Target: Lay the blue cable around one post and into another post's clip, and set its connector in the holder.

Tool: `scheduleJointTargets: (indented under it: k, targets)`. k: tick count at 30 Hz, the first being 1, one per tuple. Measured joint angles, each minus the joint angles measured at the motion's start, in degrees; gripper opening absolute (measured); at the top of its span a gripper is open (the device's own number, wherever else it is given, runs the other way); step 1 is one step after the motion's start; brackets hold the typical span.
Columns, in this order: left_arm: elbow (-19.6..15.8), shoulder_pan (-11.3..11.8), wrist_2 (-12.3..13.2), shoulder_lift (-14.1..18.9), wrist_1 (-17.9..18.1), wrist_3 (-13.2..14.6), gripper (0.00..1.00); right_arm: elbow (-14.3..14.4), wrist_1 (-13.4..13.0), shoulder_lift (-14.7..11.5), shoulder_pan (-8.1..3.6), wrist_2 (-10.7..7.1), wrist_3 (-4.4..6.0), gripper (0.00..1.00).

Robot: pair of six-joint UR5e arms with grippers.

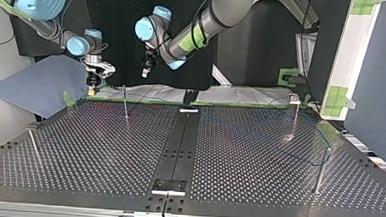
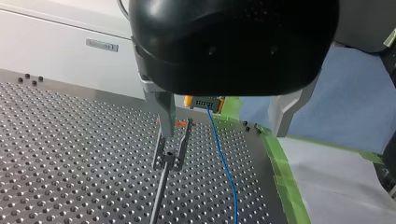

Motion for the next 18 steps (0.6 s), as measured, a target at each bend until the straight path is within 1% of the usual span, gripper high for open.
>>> scheduleJointTargets:
  k: [4,7,18]
  targets:
    - [0.1,0.2,0.4,-0.3,0.8,0.2,1.0,0.0,0.0,0.0,0.05,0.0,0.01,0.05]
    - [0.9,0.2,0.4,-0.8,0.8,0.5,1.0,0.0,0.0,0.0,0.13,-0.05,0.0,0.05]
    - [5.8,0.4,0.3,-5.4,-3.5,1.4,1.0,0.0,0.0,0.0,0.29,-0.09,-0.03,0.05]
